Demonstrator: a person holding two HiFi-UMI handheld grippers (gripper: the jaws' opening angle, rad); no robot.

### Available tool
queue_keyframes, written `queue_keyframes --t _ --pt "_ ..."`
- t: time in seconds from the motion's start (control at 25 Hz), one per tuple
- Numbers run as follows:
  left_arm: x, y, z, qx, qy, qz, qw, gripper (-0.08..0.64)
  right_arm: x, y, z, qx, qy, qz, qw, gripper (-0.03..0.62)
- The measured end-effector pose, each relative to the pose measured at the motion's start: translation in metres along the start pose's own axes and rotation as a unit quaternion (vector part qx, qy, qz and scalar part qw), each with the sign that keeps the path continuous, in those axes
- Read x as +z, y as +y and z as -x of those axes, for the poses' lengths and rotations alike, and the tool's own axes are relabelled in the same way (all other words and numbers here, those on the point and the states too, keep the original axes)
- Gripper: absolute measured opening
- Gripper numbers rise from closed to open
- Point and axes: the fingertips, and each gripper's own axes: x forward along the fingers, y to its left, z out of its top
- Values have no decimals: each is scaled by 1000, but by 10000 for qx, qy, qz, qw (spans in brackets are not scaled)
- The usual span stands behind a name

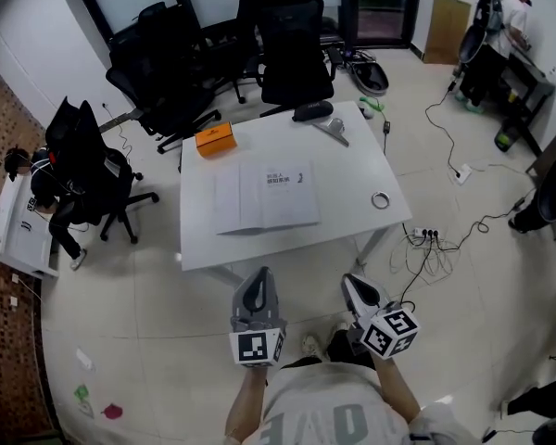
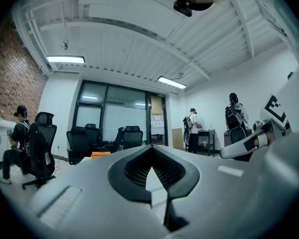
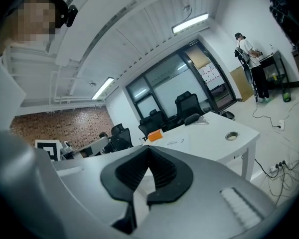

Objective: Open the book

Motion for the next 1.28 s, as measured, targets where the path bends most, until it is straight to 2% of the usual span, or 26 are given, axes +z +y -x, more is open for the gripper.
queue_keyframes --t 0.16,0.36,0.64,0.88,1.28 --pt "6 3 8 245 43 12 9997 17 0 4 4 96 55 40 9999 3" --pt "6 -10 24 525 -98 3 9986 17 3 -4 21 298 138 169 9993 3" --pt "8 -73 53 927 -70 202 9955 16 14 -21 84 535 80 138 9984 3" --pt "20 -130 76 888 -15 40 9960 17 26 -33 132 564 29 247 9981 3" --pt "41 -148 103 643 -155 44 9978 17 35 6 164 678 -260 368 9967 3"
